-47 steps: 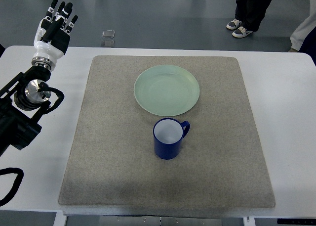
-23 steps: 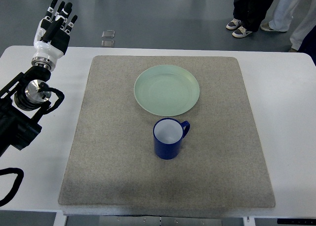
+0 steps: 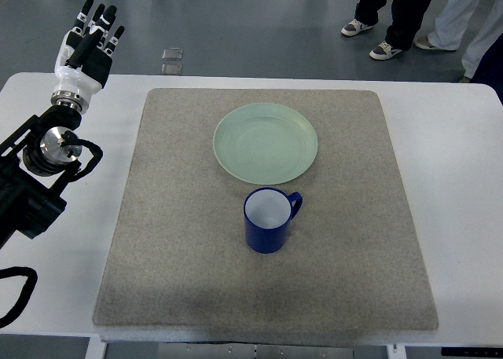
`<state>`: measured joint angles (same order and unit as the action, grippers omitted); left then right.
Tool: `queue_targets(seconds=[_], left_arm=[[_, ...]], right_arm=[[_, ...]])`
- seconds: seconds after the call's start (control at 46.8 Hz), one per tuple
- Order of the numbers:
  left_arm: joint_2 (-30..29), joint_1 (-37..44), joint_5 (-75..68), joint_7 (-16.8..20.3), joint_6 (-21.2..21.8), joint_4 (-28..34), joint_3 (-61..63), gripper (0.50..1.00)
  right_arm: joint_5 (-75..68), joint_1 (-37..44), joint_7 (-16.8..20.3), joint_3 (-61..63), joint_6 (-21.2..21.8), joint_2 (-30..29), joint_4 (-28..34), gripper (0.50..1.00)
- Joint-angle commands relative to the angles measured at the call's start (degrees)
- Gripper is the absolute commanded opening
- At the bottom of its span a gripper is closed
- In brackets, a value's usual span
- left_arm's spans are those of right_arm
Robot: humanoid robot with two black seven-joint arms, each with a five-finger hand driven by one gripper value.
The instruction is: Place cup left of plate with left hand
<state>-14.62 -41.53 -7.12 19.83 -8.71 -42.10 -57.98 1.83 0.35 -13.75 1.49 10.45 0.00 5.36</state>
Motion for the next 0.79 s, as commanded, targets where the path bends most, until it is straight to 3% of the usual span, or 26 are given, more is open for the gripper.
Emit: queue_targets(seconds=[0.0, 0.363, 0.768], left_arm=[[-0.41, -0.48, 0.09, -0.05, -0.08, -0.27, 5.67, 0.996], [-5.59, -0.39, 0.00, -0.05, -3.24, -6.59, 15.88, 0.996], [-14.38, -0.74, -1.31, -0.05, -13.25, -12.13, 24.58, 0.996]], right_arm=[[0.01, 0.00, 0.04, 0.00, 0.01, 0.00, 0.00, 0.932], [0.01, 0.00, 0.04, 0.00, 0.01, 0.00, 0.00, 0.932], [-0.07, 0.00, -0.05, 0.00, 0.01, 0.00, 0.00, 0.932]])
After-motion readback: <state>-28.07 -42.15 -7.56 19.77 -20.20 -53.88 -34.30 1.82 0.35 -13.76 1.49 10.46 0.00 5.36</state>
